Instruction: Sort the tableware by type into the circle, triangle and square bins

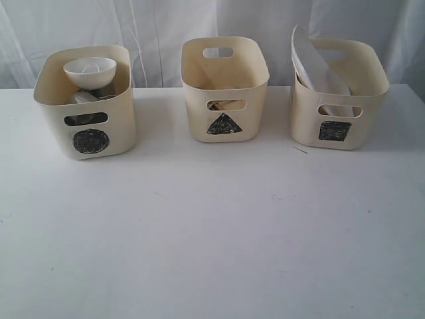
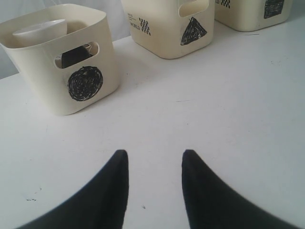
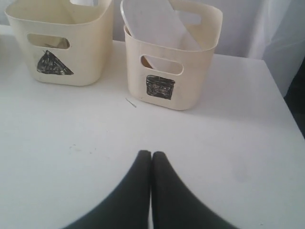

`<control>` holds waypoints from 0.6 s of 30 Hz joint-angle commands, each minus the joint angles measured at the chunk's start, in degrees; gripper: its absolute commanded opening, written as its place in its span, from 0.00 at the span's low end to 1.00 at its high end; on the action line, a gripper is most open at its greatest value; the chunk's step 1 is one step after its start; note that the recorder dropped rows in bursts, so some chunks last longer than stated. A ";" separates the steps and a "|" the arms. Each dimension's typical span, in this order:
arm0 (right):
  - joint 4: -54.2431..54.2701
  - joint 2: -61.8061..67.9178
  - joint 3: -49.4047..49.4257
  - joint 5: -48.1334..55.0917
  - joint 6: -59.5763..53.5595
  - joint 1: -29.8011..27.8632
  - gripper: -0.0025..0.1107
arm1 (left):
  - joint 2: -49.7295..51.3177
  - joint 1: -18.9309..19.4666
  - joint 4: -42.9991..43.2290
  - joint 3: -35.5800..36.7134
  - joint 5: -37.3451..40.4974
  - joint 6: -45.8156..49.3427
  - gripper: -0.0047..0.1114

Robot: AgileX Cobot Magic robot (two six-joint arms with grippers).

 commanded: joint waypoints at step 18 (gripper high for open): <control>26.00 -24.44 14.01 -5.96 -36.46 -0.09 0.02 | -0.28 0.07 -0.71 0.21 -0.05 0.00 0.41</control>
